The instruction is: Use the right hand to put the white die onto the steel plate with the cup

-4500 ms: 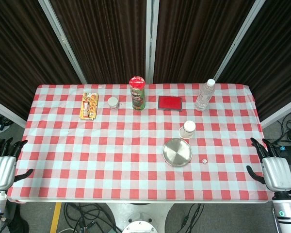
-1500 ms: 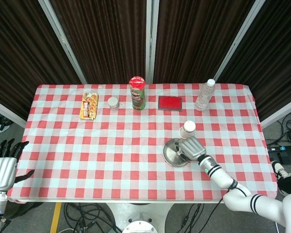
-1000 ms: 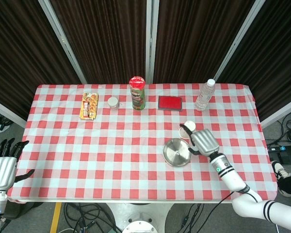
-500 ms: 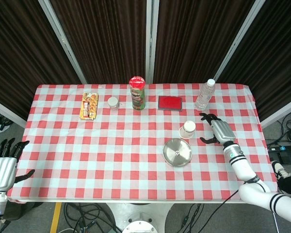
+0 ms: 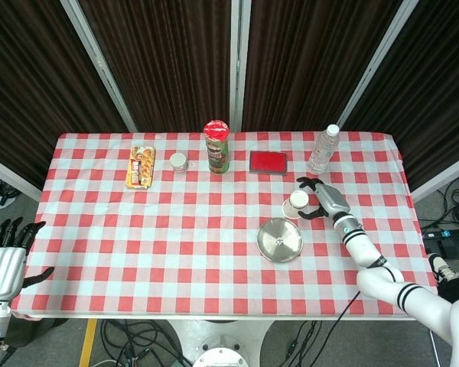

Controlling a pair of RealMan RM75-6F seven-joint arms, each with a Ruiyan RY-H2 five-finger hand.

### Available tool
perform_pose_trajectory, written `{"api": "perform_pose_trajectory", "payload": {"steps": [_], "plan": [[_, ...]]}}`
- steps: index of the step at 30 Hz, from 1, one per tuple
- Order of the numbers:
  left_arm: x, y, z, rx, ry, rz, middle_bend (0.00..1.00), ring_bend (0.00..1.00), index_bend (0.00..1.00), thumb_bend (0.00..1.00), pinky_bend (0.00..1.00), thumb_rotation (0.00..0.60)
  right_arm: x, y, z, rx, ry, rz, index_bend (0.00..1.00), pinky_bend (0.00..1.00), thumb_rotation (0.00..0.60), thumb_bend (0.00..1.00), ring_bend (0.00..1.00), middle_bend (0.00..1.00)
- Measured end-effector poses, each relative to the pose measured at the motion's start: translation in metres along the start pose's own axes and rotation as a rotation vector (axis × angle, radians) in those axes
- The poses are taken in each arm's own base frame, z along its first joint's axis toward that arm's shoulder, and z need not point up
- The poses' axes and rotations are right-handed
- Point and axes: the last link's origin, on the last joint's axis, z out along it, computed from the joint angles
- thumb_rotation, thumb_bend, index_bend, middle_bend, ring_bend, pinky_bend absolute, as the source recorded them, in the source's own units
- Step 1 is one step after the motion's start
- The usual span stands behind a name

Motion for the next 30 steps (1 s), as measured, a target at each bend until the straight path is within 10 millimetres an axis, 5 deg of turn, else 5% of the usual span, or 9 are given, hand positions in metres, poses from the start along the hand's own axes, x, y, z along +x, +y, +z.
{"api": "perform_pose_trajectory", "payload": {"steps": [11,21,30], "plan": [[0.0,0.0,0.001,0.001,-0.005,-0.001,0.19,0.05,0.15,0.0,0.04,0.6,-0.001,0.004,0.007,-0.007,0.027,0.023,0.5,0.17,0.6,0.23,0.11,0.3],[0.001,0.001,0.0,0.003,-0.006,-0.001,0.19,0.05,0.15,0.0,0.04,0.6,0.002,-0.011,-0.022,0.146,0.047,0.063,0.52,0.17,0.6,0.23,0.15,0.36],[0.001,0.002,-0.001,0.001,-0.01,-0.006,0.19,0.05,0.15,0.0,0.04,0.6,-0.021,-0.012,-0.06,0.264,-0.071,-0.064,0.51,0.17,0.6,0.23,0.15,0.34]]}}
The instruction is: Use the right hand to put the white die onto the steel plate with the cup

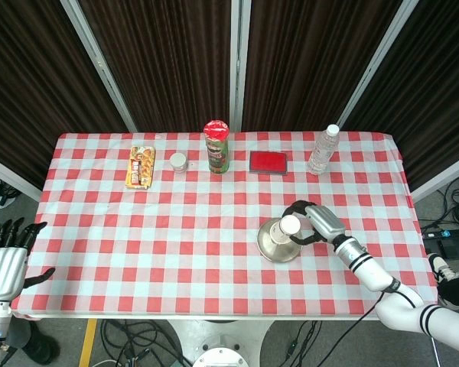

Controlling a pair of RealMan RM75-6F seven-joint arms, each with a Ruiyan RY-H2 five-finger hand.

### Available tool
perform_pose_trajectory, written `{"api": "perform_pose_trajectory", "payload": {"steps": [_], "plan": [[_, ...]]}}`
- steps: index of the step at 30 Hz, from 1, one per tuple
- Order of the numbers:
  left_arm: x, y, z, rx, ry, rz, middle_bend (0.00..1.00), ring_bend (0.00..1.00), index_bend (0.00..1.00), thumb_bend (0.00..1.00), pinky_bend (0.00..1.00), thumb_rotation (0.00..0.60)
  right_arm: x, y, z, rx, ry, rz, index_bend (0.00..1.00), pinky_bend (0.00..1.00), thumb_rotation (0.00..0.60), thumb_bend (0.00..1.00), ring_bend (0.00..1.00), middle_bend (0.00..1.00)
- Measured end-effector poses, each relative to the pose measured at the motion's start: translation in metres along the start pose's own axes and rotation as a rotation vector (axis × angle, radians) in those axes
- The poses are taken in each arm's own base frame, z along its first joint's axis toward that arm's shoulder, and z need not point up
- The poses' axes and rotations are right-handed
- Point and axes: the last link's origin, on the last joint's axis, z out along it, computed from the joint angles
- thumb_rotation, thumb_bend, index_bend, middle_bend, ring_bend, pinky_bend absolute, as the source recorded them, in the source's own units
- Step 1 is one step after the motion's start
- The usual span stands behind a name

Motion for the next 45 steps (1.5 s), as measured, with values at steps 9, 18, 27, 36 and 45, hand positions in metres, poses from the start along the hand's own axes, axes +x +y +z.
{"api": "perform_pose_trajectory", "payload": {"steps": [9,18,27,36,45], "plan": [[-0.002,-0.003,-0.004,0.013,-0.004,-0.008,0.19,0.05,0.15,0.0,0.04,0.6,-0.019,-0.003,0.009,0.016,-0.034,-0.11,0.46,0.16,0.6,0.23,0.13,0.32],[-0.004,-0.005,-0.006,0.019,-0.005,-0.015,0.19,0.05,0.15,0.0,0.04,0.6,-0.026,-0.003,0.016,0.015,-0.012,-0.121,0.4,0.14,0.6,0.23,0.11,0.3],[-0.004,-0.005,-0.004,0.013,-0.006,-0.014,0.19,0.05,0.15,0.0,0.04,0.6,-0.025,-0.003,0.012,0.045,-0.035,-0.088,0.4,0.14,0.6,0.24,0.11,0.3],[-0.003,-0.005,-0.004,0.017,0.001,-0.017,0.19,0.05,0.15,0.0,0.04,0.6,-0.03,-0.005,0.016,0.058,-0.026,-0.06,0.4,0.14,0.6,0.24,0.11,0.3],[-0.003,-0.005,-0.004,0.015,0.002,-0.017,0.19,0.05,0.15,0.0,0.04,0.6,-0.026,0.003,0.014,0.044,-0.026,-0.044,0.4,0.14,0.6,0.25,0.11,0.31]]}}
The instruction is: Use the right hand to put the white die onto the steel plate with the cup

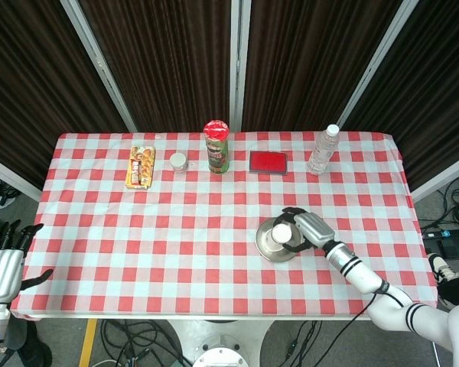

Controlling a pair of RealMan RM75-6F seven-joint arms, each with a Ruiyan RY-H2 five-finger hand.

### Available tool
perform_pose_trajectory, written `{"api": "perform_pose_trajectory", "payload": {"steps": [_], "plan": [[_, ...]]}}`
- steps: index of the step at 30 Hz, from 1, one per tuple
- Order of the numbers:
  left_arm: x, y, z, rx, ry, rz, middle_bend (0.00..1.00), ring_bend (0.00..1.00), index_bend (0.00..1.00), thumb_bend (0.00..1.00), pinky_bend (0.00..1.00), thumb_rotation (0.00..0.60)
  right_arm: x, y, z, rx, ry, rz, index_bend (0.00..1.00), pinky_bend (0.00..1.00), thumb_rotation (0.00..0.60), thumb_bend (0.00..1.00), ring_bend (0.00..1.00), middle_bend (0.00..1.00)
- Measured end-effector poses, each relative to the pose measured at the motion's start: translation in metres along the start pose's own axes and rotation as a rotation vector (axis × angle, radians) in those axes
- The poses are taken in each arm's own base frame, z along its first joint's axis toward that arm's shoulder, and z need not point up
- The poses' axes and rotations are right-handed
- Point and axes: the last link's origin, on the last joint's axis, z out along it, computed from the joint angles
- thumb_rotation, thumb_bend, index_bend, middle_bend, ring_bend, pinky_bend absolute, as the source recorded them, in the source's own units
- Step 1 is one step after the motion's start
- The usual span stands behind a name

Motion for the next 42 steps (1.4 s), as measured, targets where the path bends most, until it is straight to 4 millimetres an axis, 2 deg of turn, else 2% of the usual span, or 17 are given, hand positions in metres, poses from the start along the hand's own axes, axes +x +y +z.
{"api": "perform_pose_trajectory", "payload": {"steps": [4,12,19,27,34,42], "plan": [[0.002,-0.001,-0.001,0.005,0.006,0.001,0.19,0.05,0.15,0.0,0.04,0.6,0.0,0.001,0.008,-0.008,0.02,0.003,0.4,0.14,0.6,0.25,0.11,0.31],[0.002,0.0,0.0,-0.001,0.005,0.006,0.19,0.05,0.15,0.0,0.04,0.6,-0.009,-0.003,-0.006,0.051,-0.052,-0.033,0.4,0.14,0.6,0.26,0.11,0.31],[0.002,0.0,0.0,0.006,0.001,0.007,0.19,0.05,0.15,0.0,0.04,0.6,0.001,0.004,0.009,0.004,0.025,-0.011,0.4,0.13,0.6,0.26,0.11,0.31],[0.002,0.001,0.002,-0.002,0.001,0.008,0.19,0.05,0.15,0.0,0.04,0.6,-0.007,-0.004,-0.006,0.071,-0.053,-0.047,0.39,0.13,0.6,0.27,0.11,0.32],[0.002,0.002,0.003,-0.003,0.002,0.007,0.19,0.05,0.15,0.0,0.04,0.6,0.004,0.003,0.009,0.011,0.016,-0.031,0.37,0.13,0.6,0.28,0.11,0.31],[0.001,0.002,0.004,-0.004,0.0,0.007,0.19,0.05,0.15,0.0,0.04,0.6,-0.007,-0.007,-0.007,0.078,-0.085,-0.051,0.37,0.13,0.6,0.29,0.11,0.31]]}}
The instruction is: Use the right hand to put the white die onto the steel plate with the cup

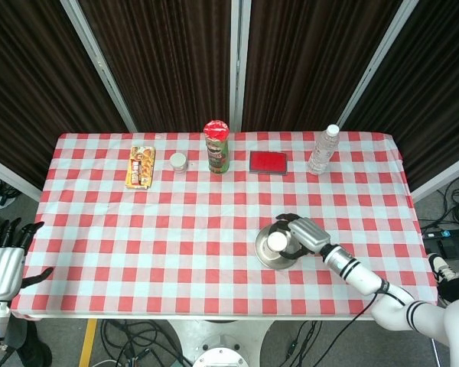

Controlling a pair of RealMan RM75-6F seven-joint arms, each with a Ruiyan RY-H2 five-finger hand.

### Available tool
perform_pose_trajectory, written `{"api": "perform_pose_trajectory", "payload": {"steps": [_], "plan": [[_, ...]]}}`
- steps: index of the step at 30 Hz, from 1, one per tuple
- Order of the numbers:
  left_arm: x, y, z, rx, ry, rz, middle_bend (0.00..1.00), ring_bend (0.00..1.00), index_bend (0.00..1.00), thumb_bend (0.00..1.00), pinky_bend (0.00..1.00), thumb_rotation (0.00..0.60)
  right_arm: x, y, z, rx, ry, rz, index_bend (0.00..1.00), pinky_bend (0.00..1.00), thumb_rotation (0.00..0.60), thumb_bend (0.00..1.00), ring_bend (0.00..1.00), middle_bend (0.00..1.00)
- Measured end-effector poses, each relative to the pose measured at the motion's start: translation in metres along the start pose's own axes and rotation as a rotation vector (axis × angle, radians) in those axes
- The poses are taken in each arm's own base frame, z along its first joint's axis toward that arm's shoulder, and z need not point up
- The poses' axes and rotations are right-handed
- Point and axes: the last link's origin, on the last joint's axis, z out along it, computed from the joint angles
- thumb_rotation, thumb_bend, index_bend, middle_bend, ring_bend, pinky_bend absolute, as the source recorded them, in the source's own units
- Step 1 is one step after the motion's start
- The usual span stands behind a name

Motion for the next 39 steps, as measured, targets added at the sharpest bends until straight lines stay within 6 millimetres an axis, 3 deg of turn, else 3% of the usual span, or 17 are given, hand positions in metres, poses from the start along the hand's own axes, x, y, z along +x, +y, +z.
{"api": "perform_pose_trajectory", "payload": {"steps": [7,15,23,32,39], "plan": [[0.0,-0.001,-0.001,0.006,-0.001,-0.003,0.19,0.05,0.15,0.0,0.04,0.6,0.014,0.012,0.011,-0.06,0.093,0.04,0.37,0.13,0.6,0.29,0.11,0.31],[-0.001,-0.001,0.0,0.002,-0.003,0.0,0.19,0.05,0.15,0.0,0.04,0.6,-0.001,-0.001,-0.001,0.022,0.012,0.01,0.37,0.12,0.6,0.3,0.11,0.33],[0.0,-0.001,-0.001,0.009,-0.002,-0.004,0.19,0.05,0.15,0.0,0.04,0.6,0.01,0.011,0.011,-0.051,0.068,0.014,0.37,0.12,0.6,0.3,0.11,0.32],[-0.001,-0.001,-0.002,0.006,-0.003,-0.005,0.19,0.05,0.15,0.0,0.04,0.6,0.001,0.0,-0.003,0.014,0.003,-0.006,0.37,0.12,0.6,0.31,0.11,0.33],[0.0,-0.001,-0.004,0.012,0.0,-0.007,0.19,0.05,0.15,0.0,0.04,0.6,0.012,0.006,0.01,-0.038,0.075,-0.011,0.37,0.12,0.6,0.31,0.11,0.33]]}}
